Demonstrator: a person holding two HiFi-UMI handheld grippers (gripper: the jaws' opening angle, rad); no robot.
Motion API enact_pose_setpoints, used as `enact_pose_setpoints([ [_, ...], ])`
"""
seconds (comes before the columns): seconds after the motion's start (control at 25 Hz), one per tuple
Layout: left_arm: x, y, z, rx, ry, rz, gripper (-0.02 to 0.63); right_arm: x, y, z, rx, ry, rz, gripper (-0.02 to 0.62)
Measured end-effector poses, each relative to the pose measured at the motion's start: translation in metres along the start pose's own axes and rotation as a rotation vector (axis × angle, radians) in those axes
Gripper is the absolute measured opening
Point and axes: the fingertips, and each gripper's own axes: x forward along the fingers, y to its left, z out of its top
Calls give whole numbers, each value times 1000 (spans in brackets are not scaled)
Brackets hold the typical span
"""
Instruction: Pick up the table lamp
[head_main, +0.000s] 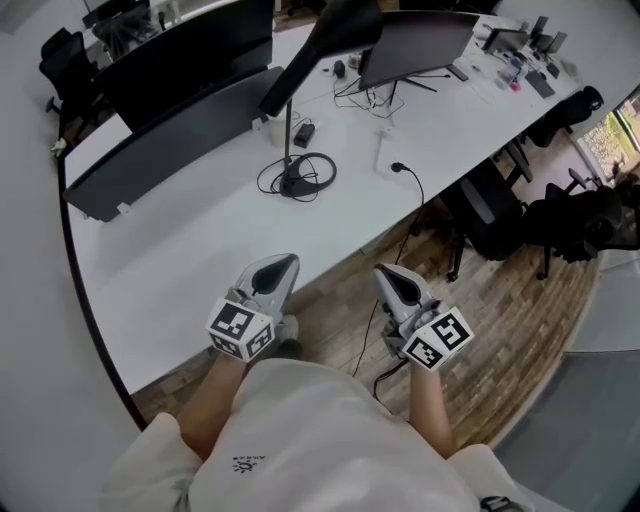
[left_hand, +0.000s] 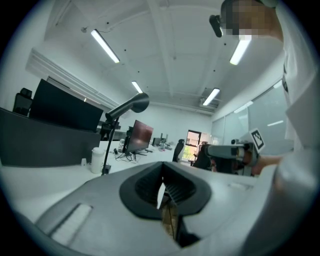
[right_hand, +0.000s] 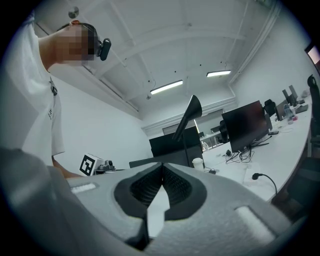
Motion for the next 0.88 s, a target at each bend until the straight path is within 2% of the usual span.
enact_pose_setpoints([
  [0.56,5,91,11,-10,13,-19,-6,98,-8,10,-18,14,-14,2],
  [0.88,18,140,13,-28,9,-74,-6,151,-18,7,-26,38,-40,2],
])
